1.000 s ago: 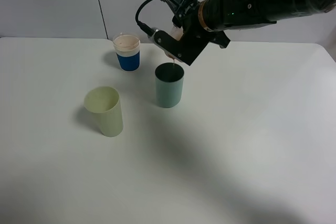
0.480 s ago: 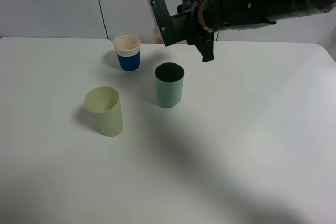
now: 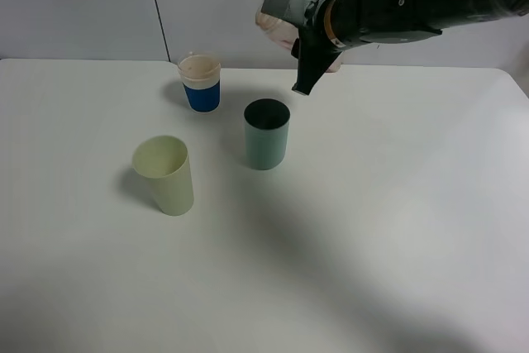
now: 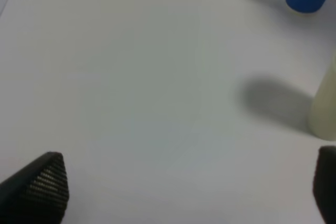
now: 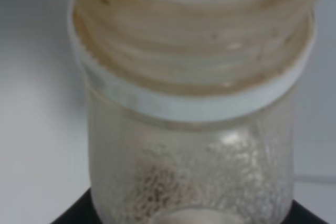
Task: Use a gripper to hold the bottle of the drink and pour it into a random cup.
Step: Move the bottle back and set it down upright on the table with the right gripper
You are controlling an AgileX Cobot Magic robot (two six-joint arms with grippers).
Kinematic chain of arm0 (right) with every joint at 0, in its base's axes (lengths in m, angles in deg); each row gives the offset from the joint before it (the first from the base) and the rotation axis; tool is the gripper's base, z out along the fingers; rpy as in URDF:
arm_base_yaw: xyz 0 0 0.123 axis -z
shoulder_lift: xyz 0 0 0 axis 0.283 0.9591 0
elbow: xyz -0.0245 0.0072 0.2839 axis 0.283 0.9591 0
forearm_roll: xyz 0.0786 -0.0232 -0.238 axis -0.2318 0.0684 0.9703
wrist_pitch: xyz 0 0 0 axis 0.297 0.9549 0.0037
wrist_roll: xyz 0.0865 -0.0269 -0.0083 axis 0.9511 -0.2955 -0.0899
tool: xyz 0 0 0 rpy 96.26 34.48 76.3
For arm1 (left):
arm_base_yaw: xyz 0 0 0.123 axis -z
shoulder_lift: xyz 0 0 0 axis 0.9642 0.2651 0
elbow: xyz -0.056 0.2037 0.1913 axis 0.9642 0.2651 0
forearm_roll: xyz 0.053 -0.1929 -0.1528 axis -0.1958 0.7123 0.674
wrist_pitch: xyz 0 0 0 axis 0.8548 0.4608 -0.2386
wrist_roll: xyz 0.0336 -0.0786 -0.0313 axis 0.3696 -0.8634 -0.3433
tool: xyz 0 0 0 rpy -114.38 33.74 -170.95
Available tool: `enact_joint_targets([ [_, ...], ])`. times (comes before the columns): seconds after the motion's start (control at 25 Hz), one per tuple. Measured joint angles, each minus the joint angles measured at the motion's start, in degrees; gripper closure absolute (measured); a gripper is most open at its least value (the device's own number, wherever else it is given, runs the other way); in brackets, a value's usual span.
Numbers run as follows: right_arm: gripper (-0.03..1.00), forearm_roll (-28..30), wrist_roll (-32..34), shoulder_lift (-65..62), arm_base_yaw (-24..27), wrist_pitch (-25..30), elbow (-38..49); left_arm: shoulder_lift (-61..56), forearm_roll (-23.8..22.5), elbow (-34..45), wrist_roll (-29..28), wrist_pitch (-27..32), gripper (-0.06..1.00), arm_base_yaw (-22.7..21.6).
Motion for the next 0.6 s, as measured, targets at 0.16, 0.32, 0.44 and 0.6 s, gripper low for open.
enact_joint_targets([
  [0.16,0.61,-5.3,5.2,-1.3,2.8,-1.6,0.0,0.0,0.0,0.0,0.0,0.0,0.02,0.0],
  [0.32,0.61,-13.4,5.8,-2.1,6.2,-7.7,0.3,0.0,0.0,0.0,0.0,0.0,0.02,0.0],
  [0.44,0.61,-20.8,3.9,-2.8,8.7,-14.7,2.3,0.0,0.0,0.0,0.0,0.0,0.02,0.0],
  [0.6,0.61,-34.0,-4.8,-2.8,11.3,-23.4,6.7,0.0,0.0,0.0,0.0,0.0,0.02,0.0],
])
